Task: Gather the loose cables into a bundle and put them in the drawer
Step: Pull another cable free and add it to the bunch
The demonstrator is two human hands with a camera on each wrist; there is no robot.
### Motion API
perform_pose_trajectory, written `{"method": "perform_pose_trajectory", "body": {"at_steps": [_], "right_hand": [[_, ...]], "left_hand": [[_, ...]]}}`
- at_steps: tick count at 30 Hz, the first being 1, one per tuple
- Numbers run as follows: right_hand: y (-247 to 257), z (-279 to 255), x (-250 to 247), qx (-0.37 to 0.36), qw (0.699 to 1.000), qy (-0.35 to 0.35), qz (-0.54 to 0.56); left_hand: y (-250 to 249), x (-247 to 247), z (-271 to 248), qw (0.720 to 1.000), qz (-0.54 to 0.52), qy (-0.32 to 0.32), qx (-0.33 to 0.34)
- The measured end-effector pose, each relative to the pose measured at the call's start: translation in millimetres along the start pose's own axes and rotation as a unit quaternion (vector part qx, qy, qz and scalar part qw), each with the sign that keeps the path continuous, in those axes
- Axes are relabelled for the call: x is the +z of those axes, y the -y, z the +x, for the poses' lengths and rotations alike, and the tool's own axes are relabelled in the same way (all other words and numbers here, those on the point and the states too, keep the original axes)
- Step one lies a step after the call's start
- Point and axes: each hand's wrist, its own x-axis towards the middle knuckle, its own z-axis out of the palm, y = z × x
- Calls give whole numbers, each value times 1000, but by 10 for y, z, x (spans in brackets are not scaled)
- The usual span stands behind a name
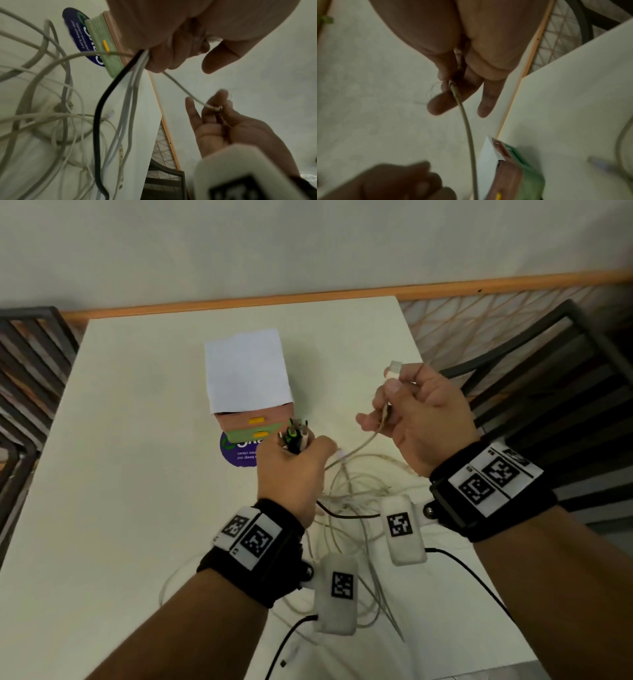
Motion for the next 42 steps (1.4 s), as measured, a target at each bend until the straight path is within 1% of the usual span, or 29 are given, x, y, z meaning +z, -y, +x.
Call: {"method": "perform_pose_trajectory", "body": {"at_steps": [2,4,7,8,12,15,17,19,20,21,23,24,25,26,27,28,29,30,31,32,33,34,35,36,37,38,39,40,42], "right_hand": [[-24,-93,5,16,998,2,-63],[-104,-224,42,29,992,36,-117],[-271,-375,83,-27,963,90,-251],[-318,-399,82,-33,959,98,-265],[-376,-435,37,5,969,144,-199],[-386,-429,-22,24,966,183,-182],[-425,-394,-69,31,967,175,-180],[-492,-348,-136,37,965,156,-206],[-522,-327,-170,34,959,154,-236],[-543,-311,-202,27,950,155,-270],[-572,-277,-242,17,941,144,-306],[-581,-247,-260,19,946,122,-299],[-588,-197,-279,24,955,91,-282],[-590,-140,-292,32,963,57,-261],[-575,-92,-288,43,970,28,-237],[-559,-45,-280,59,976,5,-209],[-535,-11,-263,76,982,-11,-172],[-508,14,-235,94,987,-16,-130],[-471,22,-193,110,989,-7,-94],[-450,21,-149,123,990,9,-67],[-435,3,-93,129,990,31,-57],[-437,-24,-37,130,988,56,-61],[-434,-62,18,126,985,85,-85],[-443,-99,69,118,979,112,-124],[-457,-129,118,107,971,135,-167],[-468,-149,168,98,964,151,-197],[-455,-170,200,94,961,160,-206],[-447,-181,217,91,959,169,-208],[-443,-186,182,87,950,188,-236]], "left_hand": [[-20,60,-23,999,-39,28,-21],[-20,150,-53,996,-53,57,-36],[15,233,-71,995,-20,73,-58],[30,233,-72,995,-12,71,-73],[31,191,-58,990,-36,29,-135],[18,166,-35,984,-103,-12,-143],[15,160,-18,980,-131,-35,-143],[-19,141,-16,974,-172,-48,-136],[-51,112,-16,970,-197,-44,-133],[-94,63,-16,968,-217,-23,-127],[-167,-72,-12,968,-219,56,-108],[-197,-143,-9,972,-193,98,-89],[-218,-215,-2,982,-132,128,-48],[-223,-285,9,988,-27,152,21],[-224,-341,20,973,118,172,96],[-215,-367,32,934,263,193,147],[-187,-372,49,885,386,200,165],[-169,-368,48,850,461,197,161],[-126,-360,60,833,500,180,153],[-84,-345,63,836,506,156,144],[-39,-325,73,867,466,123,126],[0,-290,75,914,384,91,95],[14,-231,62,961,265,66,49],[16,-165,38,987,155,48,-10],[3,-103,1,994,79,41,-60],[-19,-47,-33,994,45,39,-92],[-32,0,-49,993,35,31,-107],[-75,27,-51,994,20,16,-108],[-127,-21,63,994,-15,-61,-87]]}}
